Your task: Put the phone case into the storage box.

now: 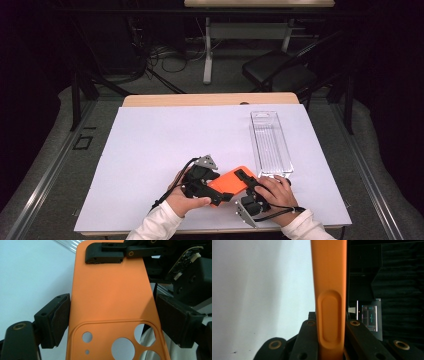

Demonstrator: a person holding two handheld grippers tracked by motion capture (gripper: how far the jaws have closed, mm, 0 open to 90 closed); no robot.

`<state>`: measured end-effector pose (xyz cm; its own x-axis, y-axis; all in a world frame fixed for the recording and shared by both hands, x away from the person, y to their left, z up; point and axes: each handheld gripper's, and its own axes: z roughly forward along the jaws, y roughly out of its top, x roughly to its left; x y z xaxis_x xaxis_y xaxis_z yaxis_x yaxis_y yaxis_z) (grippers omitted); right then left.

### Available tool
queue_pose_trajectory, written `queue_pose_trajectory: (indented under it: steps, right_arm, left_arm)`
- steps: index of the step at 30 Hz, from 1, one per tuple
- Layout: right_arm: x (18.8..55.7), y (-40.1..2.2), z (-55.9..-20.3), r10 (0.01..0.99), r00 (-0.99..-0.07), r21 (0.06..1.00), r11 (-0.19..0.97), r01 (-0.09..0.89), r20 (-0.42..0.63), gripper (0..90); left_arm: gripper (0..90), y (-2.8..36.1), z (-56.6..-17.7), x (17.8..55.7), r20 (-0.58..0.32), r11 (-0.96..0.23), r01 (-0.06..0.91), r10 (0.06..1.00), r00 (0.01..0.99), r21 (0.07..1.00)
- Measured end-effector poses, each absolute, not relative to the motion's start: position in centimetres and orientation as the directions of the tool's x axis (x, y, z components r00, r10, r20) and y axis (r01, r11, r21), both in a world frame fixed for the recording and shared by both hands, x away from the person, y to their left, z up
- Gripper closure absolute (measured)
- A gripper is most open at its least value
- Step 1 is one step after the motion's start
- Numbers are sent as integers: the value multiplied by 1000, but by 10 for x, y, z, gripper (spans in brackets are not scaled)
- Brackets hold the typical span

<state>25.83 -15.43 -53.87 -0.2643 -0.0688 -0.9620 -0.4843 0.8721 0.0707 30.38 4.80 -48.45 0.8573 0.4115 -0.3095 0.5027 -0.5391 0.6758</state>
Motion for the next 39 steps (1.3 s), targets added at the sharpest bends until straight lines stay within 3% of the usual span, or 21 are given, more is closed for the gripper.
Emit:
queue_pose_trajectory:
  steps: [13,23,32,39]
  right_arm:
    - [258,-155,-539,-75,-258,63,870,-489,-963,872]
    - [259,-156,-539,-68,-271,73,876,-477,-960,873]
    - [261,-158,-540,-58,-297,89,884,-459,-953,873]
    - [263,-160,-540,-41,-322,109,894,-434,-946,873]
  left_arm:
    - [155,48,-485,305,-329,-532,518,413,850,670]
    - [149,47,-481,301,-278,-539,494,434,857,682]
    - [75,52,-477,302,-289,-502,496,435,853,708]
    - [75,58,-469,302,-293,-473,495,439,849,729]
